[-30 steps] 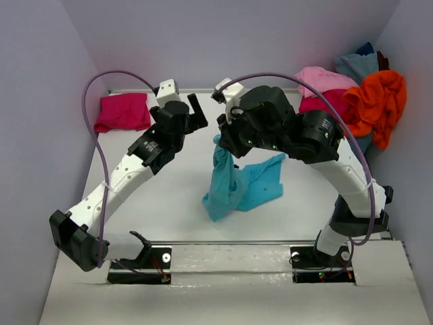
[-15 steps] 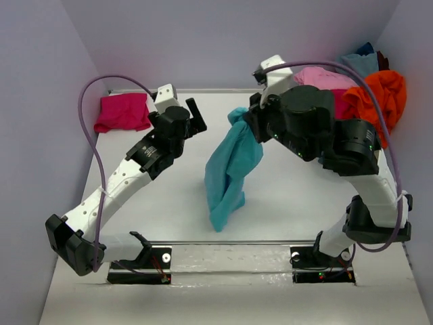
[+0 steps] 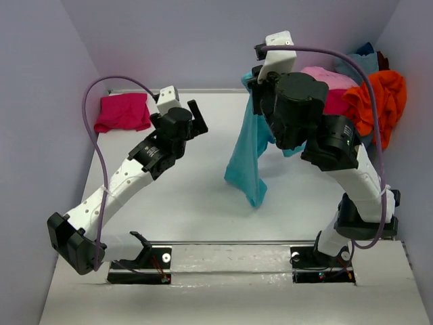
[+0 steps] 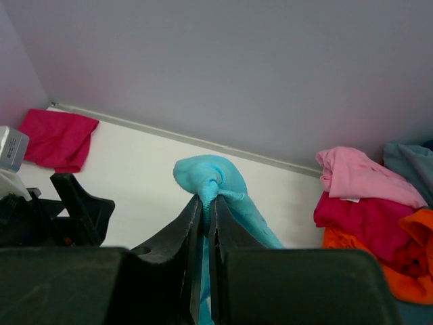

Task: Fold and stack the t-shirts
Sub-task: Move the tshirt to the center of the board

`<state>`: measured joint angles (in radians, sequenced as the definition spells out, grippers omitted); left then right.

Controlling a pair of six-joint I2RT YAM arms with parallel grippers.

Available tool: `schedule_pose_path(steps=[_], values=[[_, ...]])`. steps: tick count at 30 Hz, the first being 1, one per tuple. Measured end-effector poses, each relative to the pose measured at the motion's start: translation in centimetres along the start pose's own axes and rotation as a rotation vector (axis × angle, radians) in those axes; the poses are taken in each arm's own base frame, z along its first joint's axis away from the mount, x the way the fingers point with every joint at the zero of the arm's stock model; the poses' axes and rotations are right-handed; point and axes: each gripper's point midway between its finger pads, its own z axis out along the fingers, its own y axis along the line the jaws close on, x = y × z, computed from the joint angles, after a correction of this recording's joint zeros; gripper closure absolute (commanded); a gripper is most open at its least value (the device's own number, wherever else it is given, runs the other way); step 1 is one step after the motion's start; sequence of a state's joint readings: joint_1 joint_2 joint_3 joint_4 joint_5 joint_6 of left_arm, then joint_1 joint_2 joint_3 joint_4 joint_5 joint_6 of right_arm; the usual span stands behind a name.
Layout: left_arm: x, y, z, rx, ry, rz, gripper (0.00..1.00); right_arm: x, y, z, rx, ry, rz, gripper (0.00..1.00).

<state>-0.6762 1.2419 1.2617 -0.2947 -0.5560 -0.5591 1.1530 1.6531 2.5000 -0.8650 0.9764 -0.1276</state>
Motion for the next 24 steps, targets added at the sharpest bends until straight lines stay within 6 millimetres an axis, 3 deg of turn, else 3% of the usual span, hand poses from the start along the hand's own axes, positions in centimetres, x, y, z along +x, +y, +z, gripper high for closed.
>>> schedule_pose_path(steps=[8, 11, 16, 18, 24], values=[[1.2, 0.5, 0.3, -0.013, 0.021, 0.018, 0.01, 3.5, 1.5, 1.3, 0.015, 0.071, -0.049, 0.93], [1.2, 0.5, 0.3, -0.013, 0.021, 0.018, 0.01, 6.1, 1.5, 2.7, 0.002, 0.144, -0.002, 0.93], [1.3, 0.5, 0.3, -0.015, 0.022, 0.019, 0.01, 12.9, -0.6, 6.1, 0.065, 0.328, 0.037, 0.93], [1.4, 0.6, 0.4, -0.016, 0.025, 0.022, 0.01, 15.3, -0.3, 6.7, 0.053, 0.398, 0.043, 0.93], [1.7, 0.7, 0.5, -0.020, 0.031, 0.027, 0.01, 20.0, 1.5, 9.0, 0.004, 0.539, 0.078, 0.93]])
